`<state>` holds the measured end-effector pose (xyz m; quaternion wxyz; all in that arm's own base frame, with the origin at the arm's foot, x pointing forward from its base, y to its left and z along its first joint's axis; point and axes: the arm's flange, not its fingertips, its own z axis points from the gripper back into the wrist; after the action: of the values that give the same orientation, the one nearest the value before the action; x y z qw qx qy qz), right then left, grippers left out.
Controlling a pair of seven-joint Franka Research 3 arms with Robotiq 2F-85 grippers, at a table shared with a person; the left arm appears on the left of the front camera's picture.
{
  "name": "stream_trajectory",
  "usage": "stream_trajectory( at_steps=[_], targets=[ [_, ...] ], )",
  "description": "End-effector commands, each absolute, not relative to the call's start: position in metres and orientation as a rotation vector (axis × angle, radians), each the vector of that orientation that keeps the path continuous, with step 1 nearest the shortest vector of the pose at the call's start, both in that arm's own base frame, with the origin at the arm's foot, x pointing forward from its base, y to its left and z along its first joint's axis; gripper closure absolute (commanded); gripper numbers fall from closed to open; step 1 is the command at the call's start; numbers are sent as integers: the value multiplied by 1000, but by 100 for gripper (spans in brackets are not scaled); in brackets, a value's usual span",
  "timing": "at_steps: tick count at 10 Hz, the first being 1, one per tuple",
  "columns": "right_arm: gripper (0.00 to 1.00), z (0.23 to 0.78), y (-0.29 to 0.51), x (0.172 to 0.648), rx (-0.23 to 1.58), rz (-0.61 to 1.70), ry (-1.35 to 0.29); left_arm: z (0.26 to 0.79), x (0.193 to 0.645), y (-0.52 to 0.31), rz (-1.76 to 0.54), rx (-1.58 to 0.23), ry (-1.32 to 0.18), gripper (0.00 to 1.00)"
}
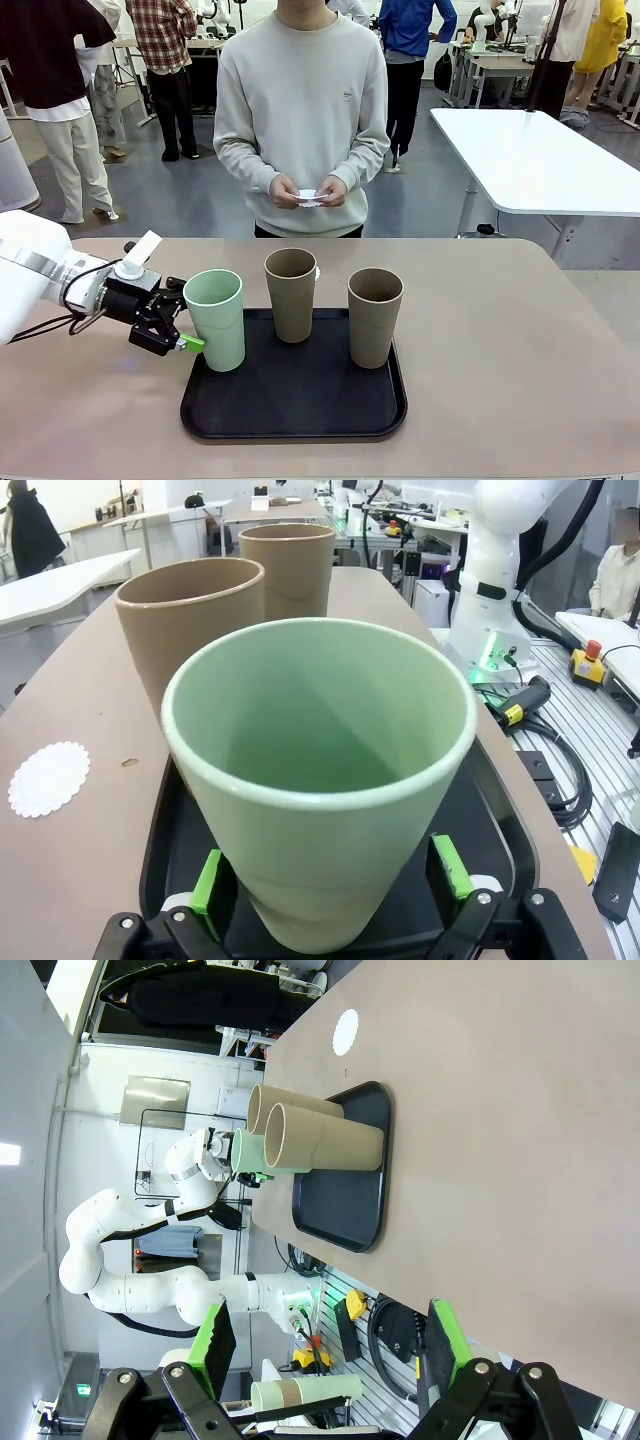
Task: Place coasters on the table and set cups on them.
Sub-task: Pick up one Reusable plastic cup and place it on a coaster set by the human.
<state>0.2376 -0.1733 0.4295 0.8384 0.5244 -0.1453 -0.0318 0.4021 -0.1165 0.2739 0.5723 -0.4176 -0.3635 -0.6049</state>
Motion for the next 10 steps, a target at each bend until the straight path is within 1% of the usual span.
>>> stream_trajectory(
  at_steps=[1, 10],
  targets=[
    [0, 429, -174, 240, 1115, -72, -321, 271, 405, -128, -1415, -1018, -875, 0],
    [0, 429, -174, 240, 1115, -72, -321, 260, 414, -148, -1385, -1094, -904, 0]
  ],
)
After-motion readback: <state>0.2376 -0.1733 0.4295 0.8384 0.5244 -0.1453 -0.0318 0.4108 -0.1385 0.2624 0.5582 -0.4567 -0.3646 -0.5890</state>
